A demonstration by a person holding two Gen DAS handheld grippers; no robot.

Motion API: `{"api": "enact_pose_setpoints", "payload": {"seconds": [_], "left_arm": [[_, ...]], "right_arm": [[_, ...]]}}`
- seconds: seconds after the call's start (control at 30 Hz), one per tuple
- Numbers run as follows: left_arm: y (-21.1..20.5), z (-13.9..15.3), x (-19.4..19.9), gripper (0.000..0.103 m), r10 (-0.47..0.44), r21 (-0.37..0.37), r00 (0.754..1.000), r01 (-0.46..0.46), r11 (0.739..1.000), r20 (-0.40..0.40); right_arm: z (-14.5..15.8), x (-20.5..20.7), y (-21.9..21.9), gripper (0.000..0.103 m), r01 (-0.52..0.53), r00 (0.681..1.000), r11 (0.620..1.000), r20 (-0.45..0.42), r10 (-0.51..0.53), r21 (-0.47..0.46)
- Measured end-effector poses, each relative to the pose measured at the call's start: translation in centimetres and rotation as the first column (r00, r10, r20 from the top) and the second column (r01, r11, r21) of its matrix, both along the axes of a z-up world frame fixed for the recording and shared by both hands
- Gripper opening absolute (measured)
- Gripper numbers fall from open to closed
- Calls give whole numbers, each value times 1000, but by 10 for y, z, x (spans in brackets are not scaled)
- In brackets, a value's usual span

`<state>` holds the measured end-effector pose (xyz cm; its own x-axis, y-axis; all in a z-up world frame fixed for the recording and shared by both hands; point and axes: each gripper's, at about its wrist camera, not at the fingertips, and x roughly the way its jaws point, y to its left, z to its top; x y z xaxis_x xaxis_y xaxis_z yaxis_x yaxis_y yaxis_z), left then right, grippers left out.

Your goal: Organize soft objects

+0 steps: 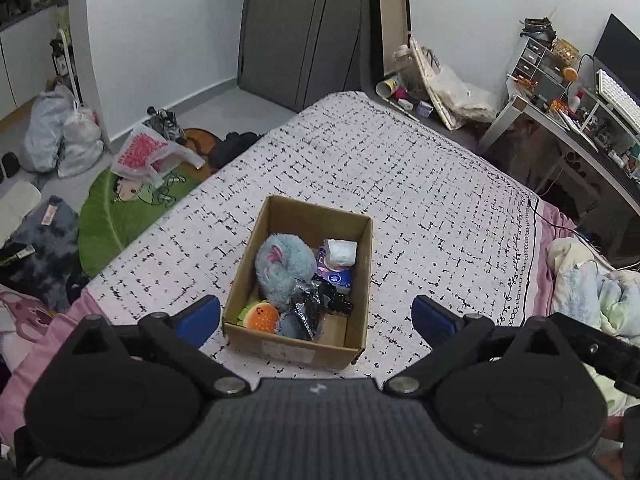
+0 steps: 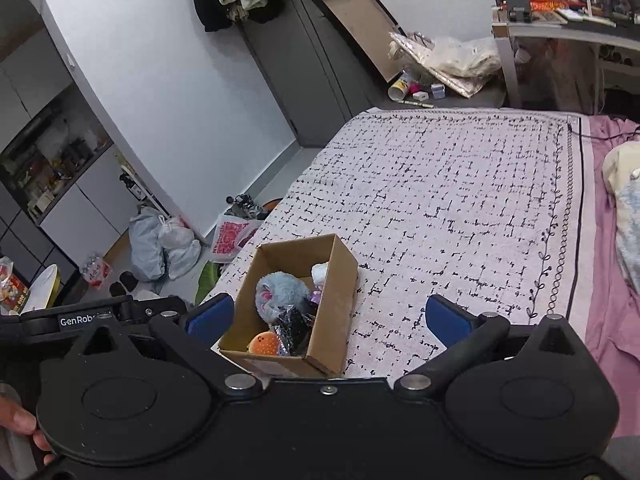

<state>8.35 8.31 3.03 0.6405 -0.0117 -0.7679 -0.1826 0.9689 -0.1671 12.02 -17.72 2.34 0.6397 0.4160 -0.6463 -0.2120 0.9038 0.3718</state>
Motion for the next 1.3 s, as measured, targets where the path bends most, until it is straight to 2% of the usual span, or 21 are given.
{"api": "enact_pose_setpoints", "payload": {"seconds": [0.53, 0.7, 0.9, 1.07, 1.2, 1.3], "left_arm": [[-7, 27, -47, 101, -32, 47, 997, 29, 998, 68], [-11, 34, -61, 101, -48, 110, 995, 38, 993, 85], [-14, 38, -79, 101, -72, 87, 992, 63, 994, 101], [-21, 43, -89, 101, -92, 143, 990, 76, 987, 111], [-25, 44, -94, 101, -111, 131, 988, 96, 987, 109], [-32, 42, -96, 101, -121, 157, 988, 105, 982, 96]], "right_arm": [[34, -48, -5, 103, 20, 996, 1000, 84, -18, -18], [39, -61, -6, 103, 40, 993, 999, 117, -36, -33], [40, -71, -7, 103, 53, 992, 998, 117, -47, -42], [42, -78, -11, 103, 65, 991, 997, 119, -60, -41], [43, -83, -12, 103, 63, 991, 997, 119, -58, -41], [41, -86, -11, 103, 59, 992, 997, 112, -54, -43]]}}
